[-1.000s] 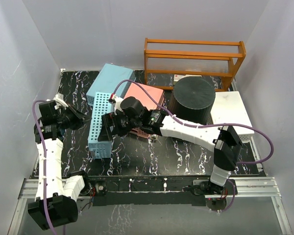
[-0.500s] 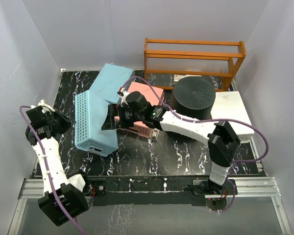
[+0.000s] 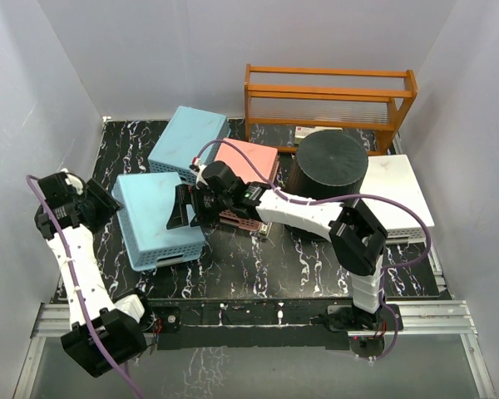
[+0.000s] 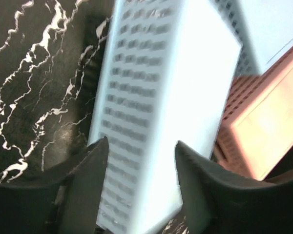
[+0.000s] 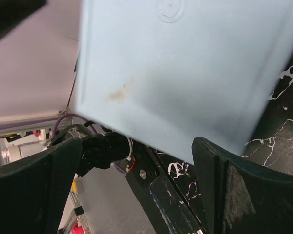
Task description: Turn the large container upside down
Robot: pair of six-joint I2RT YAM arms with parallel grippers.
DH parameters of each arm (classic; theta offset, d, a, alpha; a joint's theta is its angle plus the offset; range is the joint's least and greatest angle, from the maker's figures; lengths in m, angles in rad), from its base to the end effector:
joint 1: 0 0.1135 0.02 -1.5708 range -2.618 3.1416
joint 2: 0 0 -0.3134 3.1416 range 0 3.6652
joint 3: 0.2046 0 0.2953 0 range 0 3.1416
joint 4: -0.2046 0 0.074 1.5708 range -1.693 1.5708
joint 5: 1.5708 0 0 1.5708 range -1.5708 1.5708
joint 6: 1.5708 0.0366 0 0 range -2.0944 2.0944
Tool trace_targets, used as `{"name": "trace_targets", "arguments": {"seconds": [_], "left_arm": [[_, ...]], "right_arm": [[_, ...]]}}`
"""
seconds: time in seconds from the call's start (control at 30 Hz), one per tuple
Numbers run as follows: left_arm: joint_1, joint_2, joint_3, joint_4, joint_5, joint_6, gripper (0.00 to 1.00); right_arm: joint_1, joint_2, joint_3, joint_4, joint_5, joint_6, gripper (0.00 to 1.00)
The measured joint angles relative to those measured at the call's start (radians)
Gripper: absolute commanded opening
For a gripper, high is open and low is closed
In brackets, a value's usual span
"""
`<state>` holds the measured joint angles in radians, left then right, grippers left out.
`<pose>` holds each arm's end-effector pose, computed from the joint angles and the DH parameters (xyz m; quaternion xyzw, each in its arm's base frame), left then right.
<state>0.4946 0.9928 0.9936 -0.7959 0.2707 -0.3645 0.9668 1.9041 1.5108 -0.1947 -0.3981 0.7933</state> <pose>0.1933 0.0931 0.3582 -0.3356 0.8552 -0.1003 0.3821 0.2736 0.4214 0.2945 -0.1678 0.8529 0.4676 0.1603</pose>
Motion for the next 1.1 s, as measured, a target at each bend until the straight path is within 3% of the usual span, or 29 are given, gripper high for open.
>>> {"name": "trace_targets", "arguments": {"seconds": [0.07, 0.23, 0.43, 0.53, 0.7, 0.77, 0.9, 1.1], "left_arm": [[0.0, -0.005, 0.06, -0.013, -0.022, 0.003, 0.82], [0.0, -0.009, 0.158, -0.021, -0.06, -0.002, 0.94], [0.0, 0.005, 0.177, 0.015, 0.047, -0.069, 0.99], [0.0, 0.0, 0.128, 0.106, 0.147, -0.151, 0.99], [-0.055, -0.005, 0.034, 0.239, 0.229, -0.266, 0.99], [-0.129, -0.012, 0.008, 0.306, 0.216, -0.301, 0.99], [-0.437, 0.025, 0.001, 0.425, 0.095, -0.347, 0.99], [-0.84, 0.293, 0.202, 0.436, -0.111, -0.285, 0.99]], "right_arm": [[0.0, 0.011, 0.0, 0.002, -0.006, 0.0, 0.96], [0.001, 0.026, 0.007, -0.027, -0.011, -0.01, 0.95], [0.002, 0.008, 0.095, -0.149, 0.034, -0.115, 0.97], [0.003, -0.069, 0.097, -0.238, 0.099, -0.192, 0.98], [0.003, -0.34, 0.057, -0.375, 0.276, -0.312, 0.98], [0.003, -0.469, 0.034, -0.418, 0.362, -0.35, 0.98], [0.0, -0.644, 0.026, -0.484, 0.546, -0.397, 0.98], [-0.02, -0.745, 0.026, -0.543, 0.837, -0.422, 0.98]]}}
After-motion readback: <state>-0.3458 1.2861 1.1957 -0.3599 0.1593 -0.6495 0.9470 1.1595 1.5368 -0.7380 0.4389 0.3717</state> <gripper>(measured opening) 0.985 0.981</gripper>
